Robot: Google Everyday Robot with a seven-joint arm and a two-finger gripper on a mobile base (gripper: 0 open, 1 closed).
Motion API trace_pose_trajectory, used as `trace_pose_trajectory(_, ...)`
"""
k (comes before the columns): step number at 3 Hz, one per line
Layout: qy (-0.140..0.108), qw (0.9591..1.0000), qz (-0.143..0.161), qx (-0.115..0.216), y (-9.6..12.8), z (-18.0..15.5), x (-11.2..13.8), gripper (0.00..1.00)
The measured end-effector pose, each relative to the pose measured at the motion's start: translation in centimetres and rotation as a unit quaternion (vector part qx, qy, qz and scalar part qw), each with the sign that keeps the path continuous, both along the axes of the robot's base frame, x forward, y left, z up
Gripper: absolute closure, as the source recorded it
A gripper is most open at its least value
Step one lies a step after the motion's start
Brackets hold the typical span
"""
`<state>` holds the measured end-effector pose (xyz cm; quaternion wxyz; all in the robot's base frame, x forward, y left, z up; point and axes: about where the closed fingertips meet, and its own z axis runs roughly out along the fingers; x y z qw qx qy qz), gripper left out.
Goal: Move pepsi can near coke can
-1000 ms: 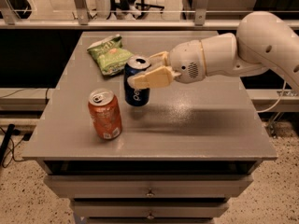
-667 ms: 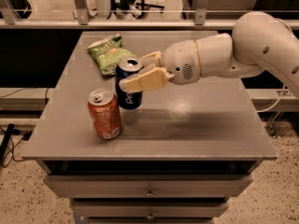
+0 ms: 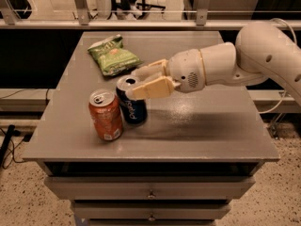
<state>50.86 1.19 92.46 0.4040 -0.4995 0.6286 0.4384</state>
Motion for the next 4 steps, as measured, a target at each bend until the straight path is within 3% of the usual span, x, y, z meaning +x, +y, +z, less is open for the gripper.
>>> trace_pose_trajectory(2, 0.028, 0.9996, 0.004, -0.007, -1.22, -1.90, 0.21, 0.96)
trace_pose_trajectory(3, 0.028, 0.9996, 0.004, -0.007, -1.22, -1.76, 0.21, 0.92)
trace_pose_trajectory(4, 0.029, 0.9996, 0.004, -0.007, -1.23, -1.75, 0.21, 0.68)
